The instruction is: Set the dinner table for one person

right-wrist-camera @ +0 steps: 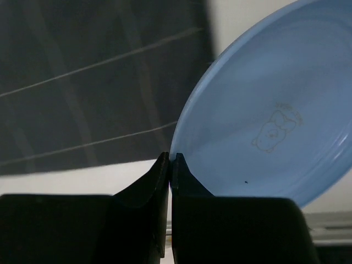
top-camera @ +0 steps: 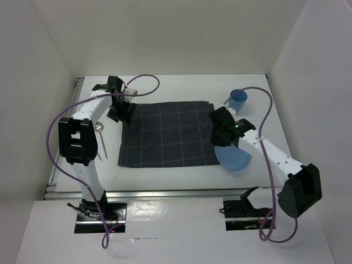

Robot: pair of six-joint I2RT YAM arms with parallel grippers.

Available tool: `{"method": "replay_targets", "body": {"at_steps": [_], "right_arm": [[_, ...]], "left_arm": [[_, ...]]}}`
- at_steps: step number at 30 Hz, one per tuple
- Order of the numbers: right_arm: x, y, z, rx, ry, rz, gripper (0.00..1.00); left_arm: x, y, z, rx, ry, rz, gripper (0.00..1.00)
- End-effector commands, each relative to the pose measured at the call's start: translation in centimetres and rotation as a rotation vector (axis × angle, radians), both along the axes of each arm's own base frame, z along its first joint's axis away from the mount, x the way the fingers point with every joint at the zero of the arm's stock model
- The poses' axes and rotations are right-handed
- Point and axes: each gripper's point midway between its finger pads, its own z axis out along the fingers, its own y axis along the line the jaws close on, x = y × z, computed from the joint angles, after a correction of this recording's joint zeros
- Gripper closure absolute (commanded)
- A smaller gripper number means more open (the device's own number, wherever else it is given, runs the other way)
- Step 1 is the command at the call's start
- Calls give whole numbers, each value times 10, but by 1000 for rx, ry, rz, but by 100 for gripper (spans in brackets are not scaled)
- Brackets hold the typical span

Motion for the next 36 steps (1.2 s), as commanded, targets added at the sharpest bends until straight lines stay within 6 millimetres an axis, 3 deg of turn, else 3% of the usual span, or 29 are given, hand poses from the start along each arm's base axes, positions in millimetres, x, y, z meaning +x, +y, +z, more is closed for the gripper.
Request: {"method": "replay_targets", "body": {"at_steps": [1,2,3,4,5,6,7,8,9,10,11,13,14,16,17,23,31,36], "right_arm": [[9,47,41,41,-118,98,100],[-3,76,41,38,-112,206,100],[5,95,55,28,-166,250,100],[9,114,44,-34,-158,338,100],[1,138,42,-70,-163,431,100],[15,158,58,-85,-220,459,100],[21,172,34,-150,-175,502,100],[26,186,30,-194,-185,573,100],[37,201,39,-206,-220,591,100],[45,211,33,-220,-223,613,100],[55,221,12,-268,-209,666,100],[68,240,10,-273,-231,709,100],[73,245,-9,-306,-208,738,100],[76,258,-17,-288,-196,762,100],[75,258,-32,-303,-165,781,100],[62,290,-40,-331,-206,927,100],[47,307,-39,-374,-206,1002,100],[38,302,-65,-377,-128,1017,100]], "left_arm": [[-11,2,24,-60,-33,8,28],[-12,6,23,-60,-39,20,28],[-14,7,24,-60,-38,20,28],[-17,19,19,-37,-26,50,28],[-17,26,19,-27,-26,65,28],[-20,30,19,-26,-14,77,28],[-19,40,19,-34,-14,105,28],[-22,45,22,-49,-13,128,28],[-22,49,23,-62,-14,141,28],[-26,59,23,-73,-13,169,28],[-26,63,27,-82,-23,181,28],[-36,77,25,-73,-15,221,28],[-39,80,27,-73,-20,231,28],[-46,84,25,-61,-12,233,28],[-46,89,25,-61,-12,247,28],[-50,101,29,-58,-24,271,28],[-46,106,22,-60,-1,281,28],[-46,104,21,-70,9,279,28]]}}
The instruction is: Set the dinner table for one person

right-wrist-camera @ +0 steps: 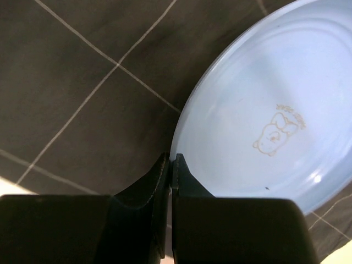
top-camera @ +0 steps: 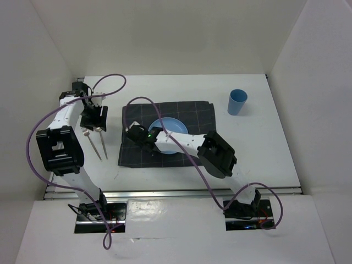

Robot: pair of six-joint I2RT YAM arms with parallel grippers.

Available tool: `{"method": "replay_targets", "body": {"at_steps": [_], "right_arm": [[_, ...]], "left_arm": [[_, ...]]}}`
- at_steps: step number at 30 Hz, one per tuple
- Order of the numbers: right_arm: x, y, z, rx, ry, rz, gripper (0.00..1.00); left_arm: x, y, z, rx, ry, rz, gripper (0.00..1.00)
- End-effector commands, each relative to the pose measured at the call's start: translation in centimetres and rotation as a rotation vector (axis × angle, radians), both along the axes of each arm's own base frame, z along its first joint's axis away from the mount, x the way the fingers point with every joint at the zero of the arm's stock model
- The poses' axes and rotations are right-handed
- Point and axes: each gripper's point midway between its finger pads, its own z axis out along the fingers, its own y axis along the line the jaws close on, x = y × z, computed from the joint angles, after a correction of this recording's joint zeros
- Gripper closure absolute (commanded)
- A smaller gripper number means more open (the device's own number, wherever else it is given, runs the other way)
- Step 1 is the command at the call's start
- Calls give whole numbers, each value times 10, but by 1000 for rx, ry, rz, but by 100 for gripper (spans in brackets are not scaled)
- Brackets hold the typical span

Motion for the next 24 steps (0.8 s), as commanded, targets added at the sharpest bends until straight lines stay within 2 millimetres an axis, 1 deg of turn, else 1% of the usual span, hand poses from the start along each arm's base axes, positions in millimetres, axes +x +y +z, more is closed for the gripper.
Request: {"method": "replay_targets", "body": {"at_steps": [1,2,3,4,6,7,8,9,10,11,12,13,14,15,16,17,18,19,20,21,22,23,24], "right_arm": [[6,7,-4,17,-1,7,100],[4,6,-10,8,8,23,100],[4,6,-10,7,8,23,100],[4,3,-21,-18,12,19,100],[6,-2,-24,-53,11,10,100],[6,-6,-29,-76,9,5,100],[6,-6,-29,-76,9,5,100],[3,-3,-30,-62,27,4,96],[0,-4,-30,-58,37,9,67],[0,1,-23,-25,37,7,49],[0,2,-18,-6,35,-7,36],[0,3,-14,8,33,-17,28],[1,5,-2,36,22,-24,24],[2,5,7,55,7,-43,22],[5,10,19,91,-7,-50,21],[8,13,39,139,-35,-70,17],[8,14,49,164,-43,-77,17],[12,15,62,196,-73,-98,17],[12,17,83,265,-90,-121,17],[11,12,85,278,-100,-139,17],[10,10,94,308,-114,-155,17],[9,8,117,368,-133,-166,17],[8,9,127,425,-142,-186,17]], "left_arm": [[4,-2,5,-25,-12,-15,28],[4,-2,5,-25,-12,-15,28],[4,-2,5,-25,-12,-15,28],[4,-2,5,-25,-12,-15,28],[2,-3,3,-27,-3,-15,28],[2,-3,3,-27,-3,-15,28],[2,-3,3,-27,-3,-15,28],[0,-3,0,-29,6,-15,28],[-1,-1,3,-16,-1,-12,28],[-1,-1,3,-16,-1,-12,28],[2,0,3,-13,-10,-12,28],[2,0,3,-13,-10,-12,28],[2,0,3,-13,-10,-12,28],[-1,-1,6,-13,-10,-12,28],[-3,-1,4,-16,-1,-12,28],[-6,0,3,-5,11,-8,25],[-9,3,0,10,26,-3,24],[-13,-1,-8,21,53,-28,24],[-15,-4,-11,44,67,-43,21],[-19,-2,-22,54,106,-49,21],[-19,-4,-29,61,123,-60,21],[-20,-4,-35,58,141,-60,21],[-18,-4,-42,54,150,-52,23]]}}
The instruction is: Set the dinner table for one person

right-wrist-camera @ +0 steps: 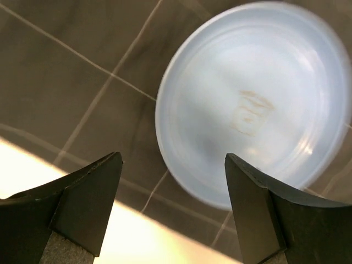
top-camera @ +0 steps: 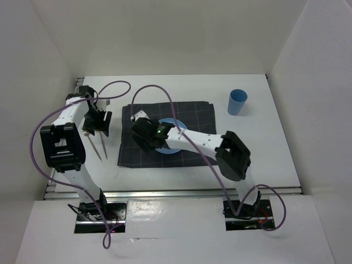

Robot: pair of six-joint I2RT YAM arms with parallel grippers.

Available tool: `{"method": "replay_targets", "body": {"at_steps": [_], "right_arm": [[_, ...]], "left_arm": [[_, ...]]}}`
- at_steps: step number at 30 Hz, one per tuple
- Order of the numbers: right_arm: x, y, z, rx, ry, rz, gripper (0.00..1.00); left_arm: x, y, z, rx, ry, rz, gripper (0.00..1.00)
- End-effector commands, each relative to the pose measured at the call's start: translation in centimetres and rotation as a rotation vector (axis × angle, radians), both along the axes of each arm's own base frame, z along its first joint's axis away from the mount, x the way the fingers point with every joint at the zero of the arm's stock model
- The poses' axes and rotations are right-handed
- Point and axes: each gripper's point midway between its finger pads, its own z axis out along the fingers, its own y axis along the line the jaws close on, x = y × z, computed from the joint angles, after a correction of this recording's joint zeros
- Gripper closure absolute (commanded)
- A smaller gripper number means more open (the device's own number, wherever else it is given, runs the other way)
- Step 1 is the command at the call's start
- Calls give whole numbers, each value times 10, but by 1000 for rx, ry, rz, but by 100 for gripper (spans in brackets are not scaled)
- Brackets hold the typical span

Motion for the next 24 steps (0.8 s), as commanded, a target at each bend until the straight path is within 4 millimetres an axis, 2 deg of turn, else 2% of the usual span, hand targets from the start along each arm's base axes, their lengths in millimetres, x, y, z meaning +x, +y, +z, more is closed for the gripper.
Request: {"method": "replay_targets", "body": {"at_steps": [1,2,3,4,5,7,12,13,14,15,16,17,20,21,23,24], "right_arm": [[8,8,94,291,-133,-101,17],[6,0,91,290,-137,-116,17],[4,-2,106,334,-152,-122,17],[4,-6,109,339,-164,-129,17],[3,-12,106,325,-169,-138,17],[3,-19,111,328,-181,-160,17],[1,-30,107,303,-176,-197,17],[1,-32,112,316,-185,-209,17],[1,-32,112,316,-185,-209,17],[0,-34,113,316,-185,-209,17],[2,-35,120,332,-201,-216,17],[2,-35,120,332,-201,-216,17],[4,-38,131,344,-231,-222,17],[5,-41,136,348,-244,-231,17],[5,-46,139,341,-257,-243,17],[5,-50,135,319,-257,-249,17]], "left_arm": [[-3,0,-32,13,97,-28,25],[2,1,-33,14,94,-28,25],[8,2,-37,15,90,-28,26],[10,2,-40,11,97,-16,26],[13,4,-47,17,113,-15,28],[11,5,-54,20,142,-5,30],[9,7,-72,31,168,9,35],[3,8,-82,35,204,10,39],[4,6,-83,25,203,8,44],[2,4,-88,13,216,7,51],[5,2,-88,-3,204,5,63],[1,1,-99,-8,231,4,69],[0,-6,-109,-48,252,10,86],[-1,-8,-112,-60,259,9,100],[-1,-15,-115,-102,264,6,100],[1,-18,-117,-117,262,5,100]]}}
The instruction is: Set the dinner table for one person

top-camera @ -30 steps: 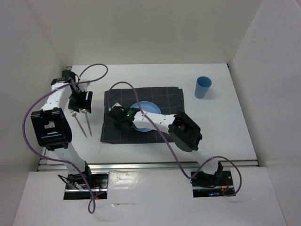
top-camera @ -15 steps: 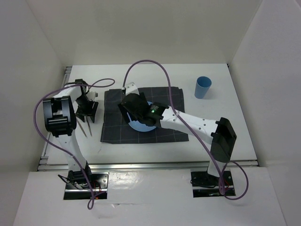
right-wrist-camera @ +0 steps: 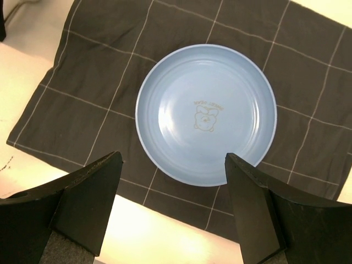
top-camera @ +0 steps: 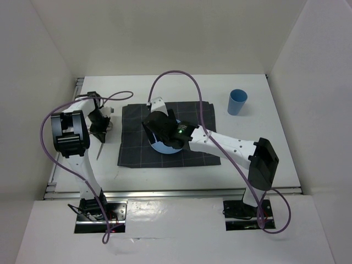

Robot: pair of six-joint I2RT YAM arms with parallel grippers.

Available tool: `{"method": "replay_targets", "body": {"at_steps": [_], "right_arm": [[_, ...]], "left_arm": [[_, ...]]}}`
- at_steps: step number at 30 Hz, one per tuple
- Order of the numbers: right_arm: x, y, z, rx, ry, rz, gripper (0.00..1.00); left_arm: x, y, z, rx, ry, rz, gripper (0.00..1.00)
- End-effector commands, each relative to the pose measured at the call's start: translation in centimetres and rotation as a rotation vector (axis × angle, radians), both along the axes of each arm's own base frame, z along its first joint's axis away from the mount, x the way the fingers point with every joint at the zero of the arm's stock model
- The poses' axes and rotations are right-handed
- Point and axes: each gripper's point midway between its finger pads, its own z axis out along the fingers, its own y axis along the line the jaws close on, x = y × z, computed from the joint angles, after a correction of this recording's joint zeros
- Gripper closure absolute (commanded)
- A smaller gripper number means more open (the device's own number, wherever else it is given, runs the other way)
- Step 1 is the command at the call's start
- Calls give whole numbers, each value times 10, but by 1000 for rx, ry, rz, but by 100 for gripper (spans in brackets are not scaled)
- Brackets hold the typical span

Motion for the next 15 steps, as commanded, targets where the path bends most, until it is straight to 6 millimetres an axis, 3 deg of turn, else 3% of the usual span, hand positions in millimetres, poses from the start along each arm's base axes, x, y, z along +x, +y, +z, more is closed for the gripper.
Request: {"method": "replay_targets", "body": {"at_steps": [1,5,7,8,10,11,14,15], "right_arm": [[4,-14,34,54,-76,-56,17],[-3,-14,33,67,-56,-30,18],[-10,-7,29,96,-25,18,18],[-11,1,35,122,-39,59,18],[-20,17,28,160,-5,155,18],[-20,29,35,202,-27,202,18],[-32,53,45,310,-17,310,18],[-31,65,59,382,-55,340,18]], "left_arm": [[3,-27,-43,-156,23,21,100],[14,-43,-18,-274,-34,44,100],[26,-50,13,-365,-106,68,100],[32,-50,25,-387,-141,87,100],[44,-49,52,-411,-213,103,100],[47,-49,73,-426,-266,111,100],[55,-55,105,-453,-368,153,100],[60,-57,128,-458,-445,169,100]]}}
